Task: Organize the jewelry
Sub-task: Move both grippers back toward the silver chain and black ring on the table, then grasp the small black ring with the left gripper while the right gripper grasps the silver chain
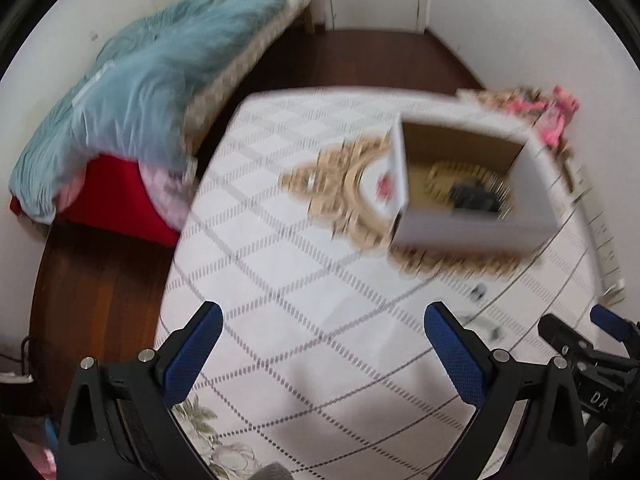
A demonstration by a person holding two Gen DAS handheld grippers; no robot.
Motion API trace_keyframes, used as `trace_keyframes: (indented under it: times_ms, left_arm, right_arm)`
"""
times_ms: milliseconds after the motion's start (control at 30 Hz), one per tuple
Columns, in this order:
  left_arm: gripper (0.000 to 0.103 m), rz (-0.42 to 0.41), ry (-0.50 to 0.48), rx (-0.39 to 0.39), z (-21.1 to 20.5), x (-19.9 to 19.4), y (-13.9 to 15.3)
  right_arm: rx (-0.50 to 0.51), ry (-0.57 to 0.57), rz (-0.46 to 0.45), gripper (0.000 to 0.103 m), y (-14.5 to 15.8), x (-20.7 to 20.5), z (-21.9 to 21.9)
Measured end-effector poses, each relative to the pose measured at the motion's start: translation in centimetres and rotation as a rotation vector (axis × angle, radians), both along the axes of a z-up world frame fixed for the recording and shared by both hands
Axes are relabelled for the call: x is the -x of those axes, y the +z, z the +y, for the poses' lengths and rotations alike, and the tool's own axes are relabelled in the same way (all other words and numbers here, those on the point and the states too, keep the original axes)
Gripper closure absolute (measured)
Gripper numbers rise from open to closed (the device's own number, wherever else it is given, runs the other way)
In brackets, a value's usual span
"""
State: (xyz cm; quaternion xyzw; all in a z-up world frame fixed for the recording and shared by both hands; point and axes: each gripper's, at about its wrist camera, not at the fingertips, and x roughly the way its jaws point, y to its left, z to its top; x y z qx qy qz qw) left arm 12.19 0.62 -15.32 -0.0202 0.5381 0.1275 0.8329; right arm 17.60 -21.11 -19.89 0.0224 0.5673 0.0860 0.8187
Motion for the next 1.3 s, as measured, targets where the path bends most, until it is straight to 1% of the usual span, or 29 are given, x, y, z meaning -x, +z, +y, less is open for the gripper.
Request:
trace_keyframes:
  times_ms: [33, 67, 100, 133, 200, 267, 333, 367, 400, 433, 467, 567, 733, 867, 933, 1000, 1100, 1133, 1233, 1300]
  left_arm:
    - [0.0, 0.02, 0.007, -0.001, 0.2, 0.3, -0.9]
    - [0.0, 0.036, 0.014, -0.002, 0.4, 0.6, -1.6]
    - [0.0, 0.052, 0.022, -0.004, 0.7, 0.9, -2.4]
    - [0.0, 0.066, 0.031, -0.005, 1.0, 1.2, -3.0]
    - [0.0, 0.085, 0.046, -0.008, 1.7, 1.7, -4.0]
    - [0.0, 0.1, 0.057, -0.006, 2.3, 2.1, -4.7]
    - [0.0, 0.108, 0.064, -0.011, 2.7, 2.3, -5.1]
    - [0.0, 0.11, 0.066, -0.012, 2.8, 2.3, -5.1]
    - [0.0, 0.11, 0.068, -0.011, 2.9, 2.3, -5.2]
    - [0.0, 0.109, 0.069, -0.01, 3.0, 2.3, -5.2]
    - [0.0, 0.108, 0.068, -0.006, 2.9, 2.3, -5.2]
    - [0.0, 0.101, 0.059, 0.002, 2.8, 2.0, -4.9]
    - [0.0, 0.08, 0.028, 0.005, 1.9, 1.4, -4.3]
    - [0.0, 0.07, 0.004, 0.045, 0.2, 0.1, -4.3]
    - [0.0, 0.052, -0.017, 0.071, -1.2, -0.5, -4.2]
    - [0.001, 0.024, -0.065, 0.102, -3.2, -1.5, -4.4]
    - [0.001, 0.034, -0.118, 0.121, -5.7, -2.9, -5.3]
    - [0.002, 0.036, -0.131, 0.125, -6.4, -3.2, -5.6]
    - [0.017, 0.039, -0.173, 0.12, -8.0, -4.1, -6.3]
    - [0.021, 0.037, -0.194, 0.115, -9.0, -4.5, -6.6]
  right_arm:
    - [0.001, 0.005, 0.005, 0.012, -1.2, 0.3, 0.3]
    - [0.003, 0.012, 0.009, 0.024, -2.1, 0.5, 0.5]
    - [0.007, 0.022, 0.017, 0.03, -3.2, 0.7, 1.0]
    - [0.006, 0.03, 0.02, 0.033, -3.9, 0.8, 1.3]
    - [0.008, 0.052, 0.01, 0.033, -5.1, 1.1, 2.2]
    - [0.03, 0.077, -0.002, 0.042, -5.9, 1.4, 3.2]
    - [0.085, 0.106, -0.06, 0.053, -6.1, 1.9, 4.2]
    - [0.111, 0.117, -0.077, 0.065, -6.2, 2.0, 4.6]
    - [0.116, 0.128, -0.096, 0.077, -6.2, 2.1, 4.9]
    - [0.119, 0.136, -0.103, 0.098, -6.2, 2.2, 5.2]
    - [0.122, 0.137, -0.098, 0.098, -6.2, 2.1, 5.3]
    - [0.07, 0.097, -0.079, 0.099, -6.0, 1.9, 4.2]
    - [0.003, 0.003, -0.12, 0.099, -2.8, 1.8, 0.1]
    - [-0.04, -0.053, -0.127, 0.099, -0.8, 1.5, -2.9]
    - [-0.043, -0.071, -0.118, 0.099, -1.0, 1.1, -3.9]
    - [-0.038, -0.088, -0.113, 0.099, -1.3, 0.9, -4.8]
    - [-0.039, -0.115, -0.093, 0.099, -2.2, 0.9, -6.2]
    - [-0.035, -0.125, -0.086, 0.099, -2.5, 0.9, -6.5]
    - [-0.044, -0.165, -0.071, 0.099, -3.4, 0.7, -7.8]
    - [-0.05, -0.185, -0.068, 0.099, -3.7, 0.6, -8.4]
